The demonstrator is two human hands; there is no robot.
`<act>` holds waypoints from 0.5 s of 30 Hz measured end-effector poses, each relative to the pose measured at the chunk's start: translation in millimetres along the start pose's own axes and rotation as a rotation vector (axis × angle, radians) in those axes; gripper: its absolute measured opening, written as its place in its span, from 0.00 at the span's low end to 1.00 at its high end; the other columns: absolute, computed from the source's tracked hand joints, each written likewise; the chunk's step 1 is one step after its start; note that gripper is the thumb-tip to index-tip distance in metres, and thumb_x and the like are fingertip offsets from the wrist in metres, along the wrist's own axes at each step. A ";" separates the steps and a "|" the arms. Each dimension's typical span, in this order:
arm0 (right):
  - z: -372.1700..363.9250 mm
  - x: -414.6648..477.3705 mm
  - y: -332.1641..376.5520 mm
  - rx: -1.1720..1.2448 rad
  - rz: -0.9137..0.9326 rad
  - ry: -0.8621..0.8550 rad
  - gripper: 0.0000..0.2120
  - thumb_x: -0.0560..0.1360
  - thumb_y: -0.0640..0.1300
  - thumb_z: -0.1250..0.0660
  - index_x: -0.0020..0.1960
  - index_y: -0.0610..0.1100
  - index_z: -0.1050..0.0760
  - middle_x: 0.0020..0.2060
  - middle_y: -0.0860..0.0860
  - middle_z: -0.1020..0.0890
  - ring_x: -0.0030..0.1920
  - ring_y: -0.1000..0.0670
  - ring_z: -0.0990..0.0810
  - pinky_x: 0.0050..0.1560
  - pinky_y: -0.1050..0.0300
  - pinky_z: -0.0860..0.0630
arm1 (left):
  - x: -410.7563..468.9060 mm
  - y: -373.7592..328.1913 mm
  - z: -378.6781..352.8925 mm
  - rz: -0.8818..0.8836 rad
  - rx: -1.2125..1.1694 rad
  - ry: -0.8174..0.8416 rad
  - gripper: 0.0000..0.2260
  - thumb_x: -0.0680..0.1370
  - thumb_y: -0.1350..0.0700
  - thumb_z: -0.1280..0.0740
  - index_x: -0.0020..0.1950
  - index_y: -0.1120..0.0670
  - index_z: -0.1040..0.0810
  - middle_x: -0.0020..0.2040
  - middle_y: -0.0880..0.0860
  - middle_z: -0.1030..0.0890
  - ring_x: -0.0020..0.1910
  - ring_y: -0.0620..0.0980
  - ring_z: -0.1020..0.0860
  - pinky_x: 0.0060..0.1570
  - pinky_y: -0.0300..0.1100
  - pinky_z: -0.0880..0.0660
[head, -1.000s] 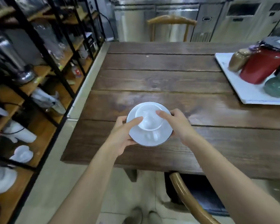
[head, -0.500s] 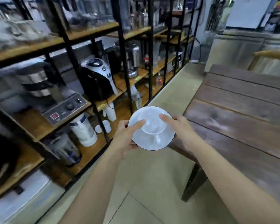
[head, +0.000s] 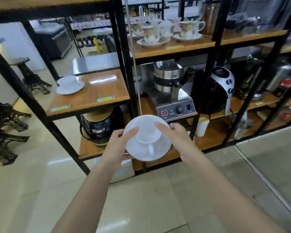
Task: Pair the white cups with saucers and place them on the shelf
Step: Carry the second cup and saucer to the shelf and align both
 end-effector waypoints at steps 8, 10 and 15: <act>-115.1 105.0 35.8 -0.080 0.019 0.201 0.30 0.70 0.63 0.33 0.63 0.44 0.33 0.51 0.50 0.26 0.46 0.54 0.28 0.37 0.60 0.33 | 64.2 -38.6 92.6 0.024 -0.046 -0.219 0.20 0.72 0.44 0.29 0.57 0.56 0.22 0.51 0.57 0.16 0.48 0.59 0.17 0.42 0.51 0.18; -133.2 131.7 48.4 -0.109 0.031 0.227 0.29 0.70 0.62 0.33 0.62 0.44 0.33 0.49 0.51 0.26 0.45 0.55 0.27 0.36 0.61 0.32 | 84.1 -53.0 105.9 0.029 -0.074 -0.259 0.16 0.73 0.47 0.30 0.54 0.57 0.23 0.50 0.56 0.17 0.48 0.58 0.17 0.41 0.50 0.18; -172.6 194.4 73.3 -0.159 0.054 0.298 0.26 0.72 0.61 0.34 0.61 0.45 0.32 0.48 0.53 0.26 0.46 0.55 0.27 0.43 0.60 0.28 | 136.8 -84.0 132.4 -0.011 -0.070 -0.322 0.15 0.74 0.49 0.30 0.55 0.57 0.20 0.51 0.53 0.17 0.46 0.51 0.19 0.32 0.42 0.22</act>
Point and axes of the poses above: each hand's wrist, its own x-axis towards the middle knuckle, its own z-axis out of the back of the hand, y = z × x, the point moved 10 cm from there along x, towards the middle knuckle
